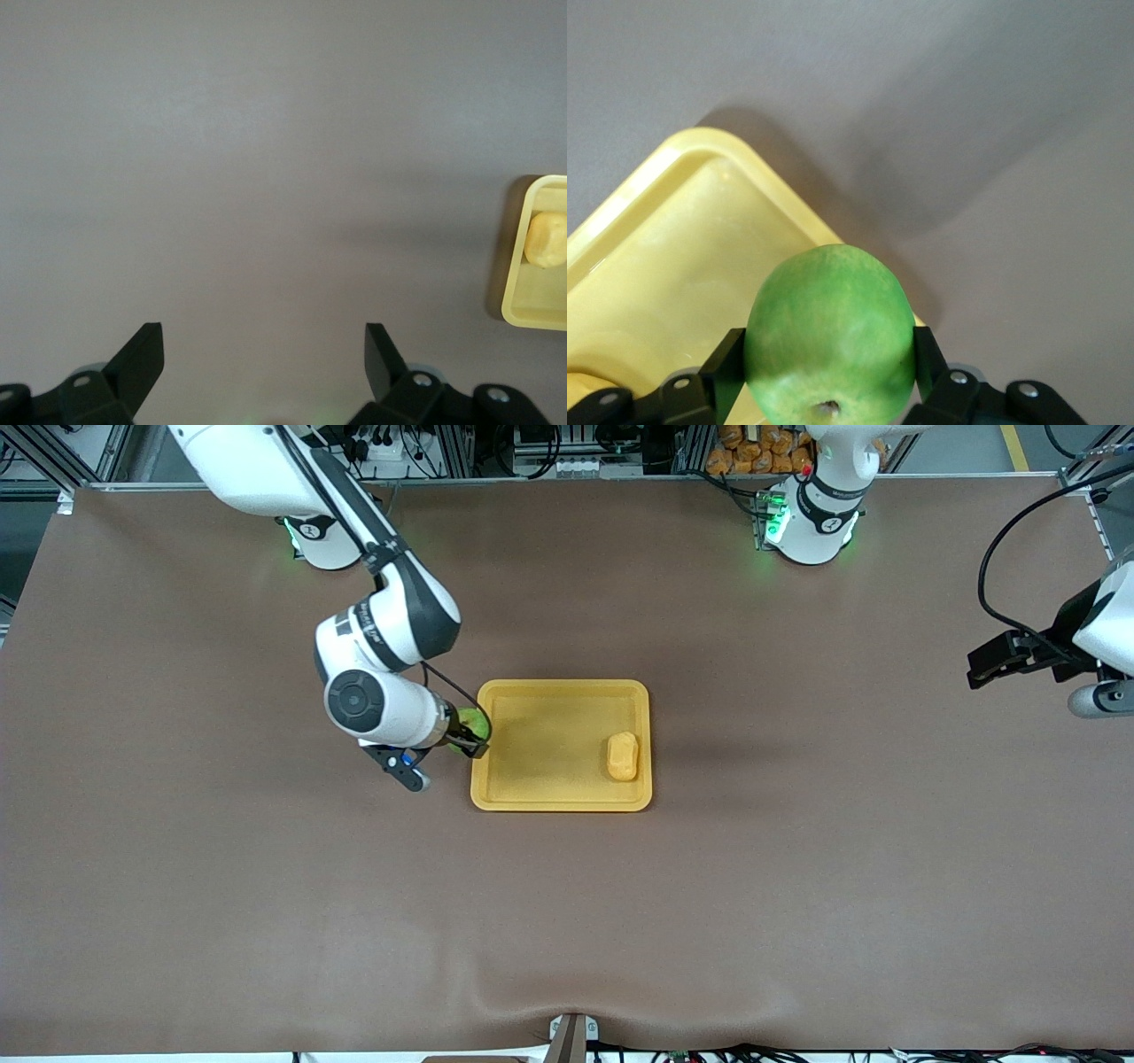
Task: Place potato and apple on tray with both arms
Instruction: 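Lower the apple onto the tray and open the right gripper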
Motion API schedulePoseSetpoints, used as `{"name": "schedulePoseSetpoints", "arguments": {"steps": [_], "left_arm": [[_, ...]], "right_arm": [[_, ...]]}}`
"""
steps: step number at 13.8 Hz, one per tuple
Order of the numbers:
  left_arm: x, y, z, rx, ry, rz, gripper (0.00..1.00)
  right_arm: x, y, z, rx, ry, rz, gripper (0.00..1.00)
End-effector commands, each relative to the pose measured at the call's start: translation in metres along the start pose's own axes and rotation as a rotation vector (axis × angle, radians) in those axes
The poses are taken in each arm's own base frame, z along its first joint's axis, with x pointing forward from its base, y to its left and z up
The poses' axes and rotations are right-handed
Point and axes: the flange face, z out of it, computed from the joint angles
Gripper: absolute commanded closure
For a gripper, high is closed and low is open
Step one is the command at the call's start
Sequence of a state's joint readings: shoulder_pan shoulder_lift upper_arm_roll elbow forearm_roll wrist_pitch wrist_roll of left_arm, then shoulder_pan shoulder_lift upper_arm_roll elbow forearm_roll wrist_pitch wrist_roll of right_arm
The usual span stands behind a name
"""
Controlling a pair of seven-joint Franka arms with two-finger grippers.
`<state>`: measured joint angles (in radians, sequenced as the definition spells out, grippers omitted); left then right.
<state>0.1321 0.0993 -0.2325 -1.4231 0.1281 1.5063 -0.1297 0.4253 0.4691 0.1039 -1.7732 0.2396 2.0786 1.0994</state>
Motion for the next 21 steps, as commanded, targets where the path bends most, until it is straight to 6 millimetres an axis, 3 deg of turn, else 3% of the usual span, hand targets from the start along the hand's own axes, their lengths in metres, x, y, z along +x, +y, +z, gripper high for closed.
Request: {"name": "schedulePoseSetpoints", "arguments": {"steps": [1, 10, 15, 17, 21], "left_arm": [[-0.017, -0.001, -0.010, -0.006, -0.012, 0.020, 0.00], [-0.034, -0.002, -0.011, -0.030, -0.041, 0.017, 0.00], [-0.040, -0.006, -0.015, -0.027, -0.034, 0.008, 0.00], [-0.039, -0.010, -0.015, -0.026, -0.034, 0.002, 0.00], [-0.040, -0.012, -0.013, -0.026, -0.038, -0.002, 0.00]], "right_arm": [[-0.010, -0.012, 0.011, 0.025, 0.001, 0.040, 1.00], [-0.027, -0.035, 0.063, 0.059, 0.028, 0.076, 1.00], [-0.028, -0.042, 0.076, 0.070, 0.031, 0.086, 0.97], [-0.026, -0.042, 0.079, 0.066, 0.030, 0.091, 0.01], [-0.024, -0.045, 0.074, 0.071, 0.031, 0.087, 0.00]]}}
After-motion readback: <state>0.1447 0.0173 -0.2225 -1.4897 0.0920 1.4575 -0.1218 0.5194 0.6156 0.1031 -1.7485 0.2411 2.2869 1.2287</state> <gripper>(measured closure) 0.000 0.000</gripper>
